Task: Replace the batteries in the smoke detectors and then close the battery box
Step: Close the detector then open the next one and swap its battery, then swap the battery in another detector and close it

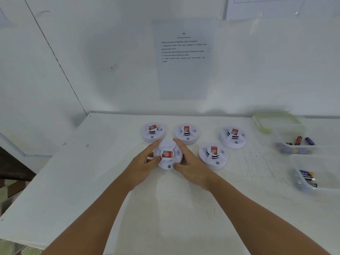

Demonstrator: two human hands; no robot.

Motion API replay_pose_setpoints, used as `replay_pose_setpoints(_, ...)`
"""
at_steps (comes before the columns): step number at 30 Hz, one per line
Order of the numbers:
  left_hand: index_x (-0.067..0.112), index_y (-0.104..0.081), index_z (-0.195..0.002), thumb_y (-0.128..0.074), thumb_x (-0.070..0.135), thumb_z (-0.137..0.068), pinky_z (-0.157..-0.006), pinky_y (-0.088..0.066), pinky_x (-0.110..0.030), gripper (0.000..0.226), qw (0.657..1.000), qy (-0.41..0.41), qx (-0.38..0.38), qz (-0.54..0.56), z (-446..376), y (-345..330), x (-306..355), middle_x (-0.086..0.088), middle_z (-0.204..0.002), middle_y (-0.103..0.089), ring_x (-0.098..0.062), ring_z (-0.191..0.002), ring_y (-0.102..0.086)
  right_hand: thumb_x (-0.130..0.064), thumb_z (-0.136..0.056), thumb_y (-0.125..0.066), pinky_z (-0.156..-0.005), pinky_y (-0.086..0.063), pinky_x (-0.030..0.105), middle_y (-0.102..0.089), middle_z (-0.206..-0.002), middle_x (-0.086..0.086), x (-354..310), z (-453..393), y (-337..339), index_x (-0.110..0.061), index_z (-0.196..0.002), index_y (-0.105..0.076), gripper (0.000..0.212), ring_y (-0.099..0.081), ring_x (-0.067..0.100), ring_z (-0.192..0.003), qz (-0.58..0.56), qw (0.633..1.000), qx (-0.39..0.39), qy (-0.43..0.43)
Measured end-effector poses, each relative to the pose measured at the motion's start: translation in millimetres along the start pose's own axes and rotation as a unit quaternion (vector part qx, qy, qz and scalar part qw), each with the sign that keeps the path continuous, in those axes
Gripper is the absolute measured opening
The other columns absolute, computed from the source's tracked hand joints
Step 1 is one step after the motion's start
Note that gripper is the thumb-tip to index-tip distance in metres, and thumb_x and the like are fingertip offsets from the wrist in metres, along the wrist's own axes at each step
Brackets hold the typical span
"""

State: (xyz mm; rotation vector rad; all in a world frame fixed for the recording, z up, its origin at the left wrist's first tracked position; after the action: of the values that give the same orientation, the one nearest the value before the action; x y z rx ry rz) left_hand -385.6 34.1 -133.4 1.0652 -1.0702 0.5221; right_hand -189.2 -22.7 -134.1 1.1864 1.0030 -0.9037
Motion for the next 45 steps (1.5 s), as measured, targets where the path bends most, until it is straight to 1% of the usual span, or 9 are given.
replay_pose_setpoints(7, 0.052, -0.035, -0.153, -0.056, 0.038, -0.104, -0.107, -0.051, -0.033, 0.055, 1.000, -0.002, 0.002, 0.005, 0.4, 0.0, 0.7, 0.014, -0.140, -0.060, -0.008, -0.120, -0.062, -0.007, -0.100, -0.061, -0.095, -0.048, 0.012, -0.050, -0.140, -0.025, -0.1, 0.8, 0.2, -0.039, -0.157, -0.020, 0.078, -0.051, -0.012, -0.124, -0.007, 1.000, -0.003, 0.003)
replay_pose_setpoints(15, 0.048, -0.034, -0.155, -0.055, 0.036, -0.105, -0.099, -0.050, -0.023, 0.056, 1.000, 0.005, 0.001, 0.003, 2.9, -0.7, 4.5, 0.009, -0.139, -0.060, -0.009, -0.118, -0.062, -0.009, -0.099, -0.062, -0.108, -0.047, 0.026, -0.046, -0.151, -0.014, 0.8, 0.2, -0.5, -0.036, -0.160, -0.018, 0.080, -0.049, 0.002, -0.135, -0.011, 1.000, 0.001, -0.003)
replay_pose_setpoints(19, 0.046, -0.040, -0.153, -0.058, 0.034, -0.104, -0.101, -0.053, -0.029, 0.053, 1.000, 0.004, 0.011, 0.002, 2.4, 1.8, 6.1, 0.010, -0.130, -0.066, -0.011, -0.113, -0.065, -0.011, -0.099, -0.061, -0.107, -0.050, 0.029, -0.049, -0.146, -0.017, 0.3, -3.1, -0.9, -0.040, -0.159, -0.020, 0.079, -0.054, 0.001, -0.127, 0.014, 1.000, 0.009, -0.011)
replay_pose_setpoints(24, 0.032, -0.060, -0.137, -0.064, 0.027, -0.101, -0.086, -0.052, -0.022, 0.036, 0.997, 0.018, 0.076, -0.024, -2.6, 6.0, 12.2, 0.005, -0.114, -0.071, -0.009, -0.100, -0.068, -0.039, -0.097, -0.063, -0.119, -0.036, 0.047, -0.028, -0.157, 0.000, -3.1, -15.5, 0.4, -0.042, -0.161, -0.014, 0.080, -0.034, 0.021, -0.144, 0.127, 0.988, 0.058, -0.063)
replay_pose_setpoints(29, 0.021, -0.068, -0.124, -0.068, 0.026, -0.098, -0.087, -0.047, -0.025, 0.027, 0.994, 0.045, 0.072, -0.071, -15.4, 12.6, 12.5, 0.001, -0.115, -0.069, -0.016, -0.101, -0.066, -0.046, -0.099, -0.059, -0.120, -0.032, 0.045, -0.030, -0.154, 0.005, -7.3, -25.5, 0.4, -0.023, -0.161, -0.027, 0.073, -0.032, 0.027, -0.145, 0.201, 0.972, 0.061, -0.101)
replay_pose_setpoints(36, 0.023, -0.065, -0.125, -0.069, 0.032, -0.097, -0.069, -0.043, -0.014, 0.030, 0.993, 0.023, 0.037, -0.108, -19.9, 21.0, 5.3, 0.005, -0.103, -0.067, -0.002, -0.085, -0.062, -0.049, -0.098, -0.060, -0.117, -0.035, 0.046, -0.037, -0.150, 0.006, -15.9, -21.1, -3.4, -0.025, -0.158, -0.035, 0.069, -0.037, 0.028, -0.140, 0.221, 0.965, 0.083, -0.112)
replay_pose_setpoints(39, 0.026, -0.065, -0.125, -0.068, 0.032, -0.096, -0.067, -0.044, -0.016, 0.029, 0.990, 0.005, 0.050, -0.132, -24.5, 29.0, 6.4, 0.004, -0.103, -0.066, -0.004, -0.082, -0.061, -0.040, -0.100, -0.054, -0.114, -0.038, 0.043, -0.041, -0.148, 0.005, -33.9, -24.7, -0.3, -0.029, -0.153, -0.044, 0.055, -0.041, 0.024, -0.138, 0.186, 0.967, 0.157, -0.074)
replay_pose_setpoints(42, 0.026, -0.064, -0.124, -0.066, 0.026, -0.095, -0.068, -0.043, -0.019, 0.029, 0.980, -0.026, 0.109, -0.162, -37.8, 45.3, 12.2, 0.001, -0.104, -0.064, -0.013, -0.083, -0.062, -0.031, -0.104, -0.047, -0.093, -0.046, 0.024, -0.054, -0.134, -0.001, -63.2, -41.7, 3.2, -0.031, -0.146, -0.049, 0.042, -0.055, 0.008, -0.115, 0.080, 0.982, 0.160, -0.057)
replay_pose_setpoints(45, 0.023, -0.055, -0.133, -0.073, 0.033, -0.091, -0.084, -0.047, -0.029, 0.047, 0.970, -0.014, 0.115, -0.215, -61.2, 60.1, 22.9, -0.005, -0.117, -0.057, -0.022, -0.103, -0.058, -0.050, -0.097, -0.044, -0.110, -0.043, 0.042, -0.053, -0.143, -0.001, -78.0, -77.5, 3.1, -0.036, -0.146, -0.045, 0.051, -0.053, 0.020, -0.128, -0.023, 0.987, 0.106, -0.116)
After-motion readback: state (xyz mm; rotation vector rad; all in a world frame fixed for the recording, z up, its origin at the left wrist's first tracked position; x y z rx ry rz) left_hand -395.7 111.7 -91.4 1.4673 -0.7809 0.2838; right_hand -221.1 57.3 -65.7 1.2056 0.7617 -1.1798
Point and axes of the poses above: each hand's wrist, its own z-axis away from the middle knuckle, its own y-axis out of the back of the hand, x = y × z, the point moved 2 cm from there along -z, towards the middle knuckle
